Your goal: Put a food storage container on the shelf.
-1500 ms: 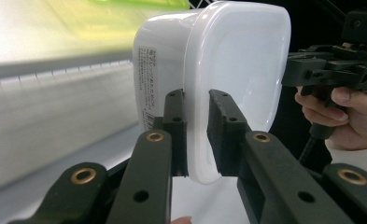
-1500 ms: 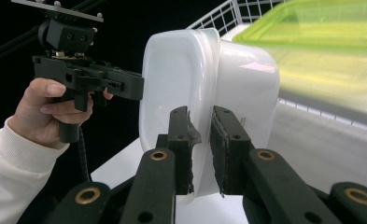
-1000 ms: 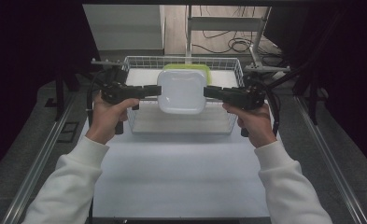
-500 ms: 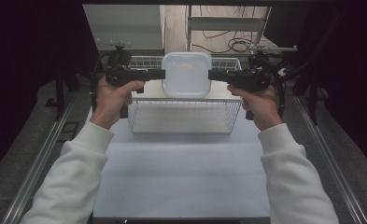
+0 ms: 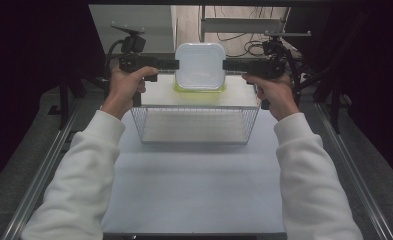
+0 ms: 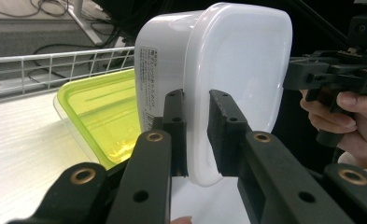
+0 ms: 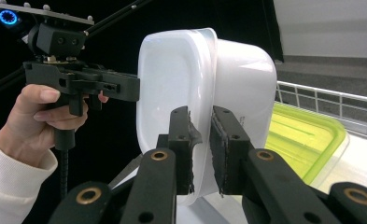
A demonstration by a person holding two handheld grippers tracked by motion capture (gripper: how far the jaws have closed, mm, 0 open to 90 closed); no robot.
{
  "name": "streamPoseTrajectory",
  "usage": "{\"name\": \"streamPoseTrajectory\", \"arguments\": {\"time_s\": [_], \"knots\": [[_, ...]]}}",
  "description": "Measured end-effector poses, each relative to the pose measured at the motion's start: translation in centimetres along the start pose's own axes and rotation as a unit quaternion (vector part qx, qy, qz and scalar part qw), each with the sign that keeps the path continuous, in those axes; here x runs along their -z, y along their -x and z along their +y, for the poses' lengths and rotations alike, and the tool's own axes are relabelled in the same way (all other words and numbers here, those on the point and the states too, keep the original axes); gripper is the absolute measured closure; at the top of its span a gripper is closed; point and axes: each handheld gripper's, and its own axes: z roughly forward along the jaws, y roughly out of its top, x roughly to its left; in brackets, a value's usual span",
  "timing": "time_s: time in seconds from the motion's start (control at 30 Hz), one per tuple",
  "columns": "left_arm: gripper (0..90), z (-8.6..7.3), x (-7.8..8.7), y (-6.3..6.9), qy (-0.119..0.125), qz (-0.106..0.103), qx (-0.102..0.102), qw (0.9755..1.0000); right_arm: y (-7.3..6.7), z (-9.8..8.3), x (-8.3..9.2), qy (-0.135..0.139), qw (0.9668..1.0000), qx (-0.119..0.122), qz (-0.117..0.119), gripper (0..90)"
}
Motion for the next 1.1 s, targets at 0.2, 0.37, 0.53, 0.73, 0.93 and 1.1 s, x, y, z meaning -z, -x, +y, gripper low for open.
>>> {"name": "streamPoseTrajectory", "arguments": {"time_s": [0.2,0.37,0.53,0.73,0.93,1.1], "knots": [[77.8,0.5,-1.2,-1.3,-0.014,0.001,0.027,0.9995,1.7,0.3,-0.9,-0.007,0.9994,-0.035,0.001,78.6],[77.9,0.8,-1.9,-2.0,-0.026,0.003,0.039,0.9989,3.0,0.4,-1.6,-0.018,0.998,-0.06,-0.002,78.7],[78.6,1.0,-2.3,-3.0,-0.027,-0.019,0.07,0.997,3.8,0.3,-2.2,-0.03,0.9962,-0.081,-0.009,76.7],[77.4,1.4,-2.9,-4.3,-0.031,-0.039,0.103,0.9934,5.1,0.5,-2.9,-0.03,0.9933,-0.111,-0.013,73.5],[75.4,2.2,-3.8,-5.7,-0.027,-0.048,0.147,0.9876,6.3,0.9,-3.8,-0.029,0.9882,-0.149,-0.018,70.6],[73.2,2.2,-4.7,-7.0,-0.027,-0.051,0.177,0.9825,7.1,1.1,-4.6,-0.036,0.9815,-0.185,-0.03,66.7]]}}
